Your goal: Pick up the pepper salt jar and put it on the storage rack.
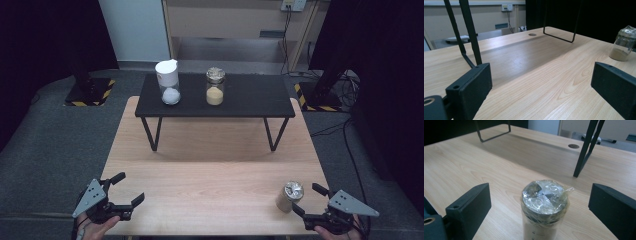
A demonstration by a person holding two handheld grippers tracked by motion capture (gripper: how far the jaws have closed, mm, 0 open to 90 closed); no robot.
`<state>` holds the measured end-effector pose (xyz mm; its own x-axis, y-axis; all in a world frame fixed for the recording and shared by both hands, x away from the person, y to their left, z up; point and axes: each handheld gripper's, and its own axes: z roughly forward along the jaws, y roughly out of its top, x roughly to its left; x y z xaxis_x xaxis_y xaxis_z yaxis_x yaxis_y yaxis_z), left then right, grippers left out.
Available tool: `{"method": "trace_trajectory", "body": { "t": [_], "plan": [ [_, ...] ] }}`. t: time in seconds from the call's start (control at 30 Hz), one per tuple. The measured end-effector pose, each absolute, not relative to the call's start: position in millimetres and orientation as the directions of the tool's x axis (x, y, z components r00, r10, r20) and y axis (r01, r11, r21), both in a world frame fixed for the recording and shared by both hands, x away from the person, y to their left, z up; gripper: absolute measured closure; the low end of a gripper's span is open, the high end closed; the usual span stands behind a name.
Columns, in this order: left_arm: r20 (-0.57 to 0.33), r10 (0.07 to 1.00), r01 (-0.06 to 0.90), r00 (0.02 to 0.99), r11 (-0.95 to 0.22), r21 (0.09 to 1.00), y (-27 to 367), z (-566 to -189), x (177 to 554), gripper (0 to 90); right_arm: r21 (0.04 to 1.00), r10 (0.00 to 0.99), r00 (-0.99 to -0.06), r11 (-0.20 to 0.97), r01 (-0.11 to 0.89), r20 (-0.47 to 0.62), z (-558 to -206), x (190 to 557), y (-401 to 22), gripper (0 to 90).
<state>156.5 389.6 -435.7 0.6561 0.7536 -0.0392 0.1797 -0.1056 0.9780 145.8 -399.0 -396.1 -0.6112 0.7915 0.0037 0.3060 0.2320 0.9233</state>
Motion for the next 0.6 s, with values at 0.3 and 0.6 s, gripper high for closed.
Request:
{"method": "trace_trajectory", "body": {
  "t": [0.3, 0.6],
  "plan": [
    [-0.039, 0.754, 0.180, 0.656, -0.106, 0.978, 390, -436, 157, 2.3, 0.913, 0.785, -0.619, 0.250, 0.323, 0.004, -401, 158, -398, 5.6],
    [-0.038, 0.754, 0.180, 0.656, -0.107, 0.978, 389, -436, 157, 2.3, 0.898, 0.776, -0.630, 0.257, 0.357, 0.028, -406, 172, -397, 6.9]
  ]
}}
